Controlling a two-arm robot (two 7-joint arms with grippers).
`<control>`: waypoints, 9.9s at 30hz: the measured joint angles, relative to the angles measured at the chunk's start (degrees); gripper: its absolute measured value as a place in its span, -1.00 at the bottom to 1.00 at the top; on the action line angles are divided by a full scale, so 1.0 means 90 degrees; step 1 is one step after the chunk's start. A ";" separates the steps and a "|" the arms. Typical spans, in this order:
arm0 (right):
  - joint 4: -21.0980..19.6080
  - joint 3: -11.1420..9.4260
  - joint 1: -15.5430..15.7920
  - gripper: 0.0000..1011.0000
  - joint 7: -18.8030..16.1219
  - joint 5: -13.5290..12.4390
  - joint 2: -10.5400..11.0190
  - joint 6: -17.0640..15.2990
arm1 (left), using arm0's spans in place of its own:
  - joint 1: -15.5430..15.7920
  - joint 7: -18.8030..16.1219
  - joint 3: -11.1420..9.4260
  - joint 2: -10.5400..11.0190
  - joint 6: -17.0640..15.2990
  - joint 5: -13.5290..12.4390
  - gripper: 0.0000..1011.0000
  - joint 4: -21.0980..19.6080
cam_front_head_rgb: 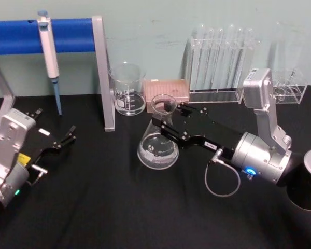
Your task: Grasp the erlenmeyer flask with one hand, shake it three times, then place it back.
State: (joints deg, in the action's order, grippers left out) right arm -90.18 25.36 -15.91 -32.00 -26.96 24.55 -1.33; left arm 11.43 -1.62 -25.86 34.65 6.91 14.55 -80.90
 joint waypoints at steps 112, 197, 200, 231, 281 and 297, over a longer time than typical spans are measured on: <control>0.1372 0.0662 -0.0378 -0.12 -0.0791 -0.0316 0.0316 0.0457 | 0.0000 0.0000 0.0000 0.0000 0.0000 0.0000 0.98 0.0000; 0.1310 0.0697 -0.0384 0.98 -0.0747 -0.0239 0.0359 0.0373 | 0.0000 0.0000 0.0000 0.0000 0.0000 0.0000 0.98 0.0000; 0.1282 0.0711 -0.0383 0.98 -0.0736 -0.0218 0.0379 0.0305 | 0.0000 0.0000 0.0000 0.0000 0.0000 0.0000 0.98 0.0000; 0.0279 0.0304 0.0320 0.98 -0.0243 -0.0675 0.1228 -0.0728 | 0.0000 0.0000 0.0000 0.0000 0.0000 0.0000 0.98 0.0000; 0.1656 -0.0525 0.0135 0.98 0.2811 0.1210 -0.0581 0.0390 | 0.0000 0.0000 0.0000 0.0000 0.0000 0.0000 0.98 0.0000; 0.1755 -0.0682 0.0194 0.98 0.2733 0.1239 -0.0695 0.0283 | 0.0000 0.0000 0.0000 0.0000 0.0000 0.0000 0.98 0.0000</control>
State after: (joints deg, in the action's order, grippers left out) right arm -74.39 19.23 -14.17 -7.41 -15.81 18.29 1.22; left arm 11.43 -1.62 -25.86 34.64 6.91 14.55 -80.90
